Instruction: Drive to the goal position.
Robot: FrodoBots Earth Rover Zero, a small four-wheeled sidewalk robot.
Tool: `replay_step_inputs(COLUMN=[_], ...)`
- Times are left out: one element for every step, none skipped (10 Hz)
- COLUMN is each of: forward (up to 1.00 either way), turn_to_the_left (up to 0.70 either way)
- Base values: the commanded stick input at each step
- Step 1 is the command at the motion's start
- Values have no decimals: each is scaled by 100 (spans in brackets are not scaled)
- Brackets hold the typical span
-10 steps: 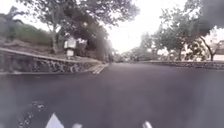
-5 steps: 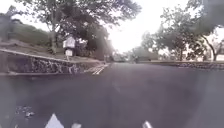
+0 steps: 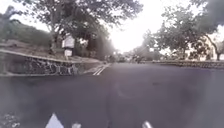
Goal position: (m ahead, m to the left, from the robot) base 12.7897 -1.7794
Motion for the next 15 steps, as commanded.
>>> replay_step_inputs(forward=[50, 50, 50, 50, 50, 50, 50, 50, 50, 50, 50, 50, 50, 50, 50], turn_to_the_left=[0, 0, 0, 0, 0, 0, 0, 0, 0, 0, 0, 0, 0, 0, 0])
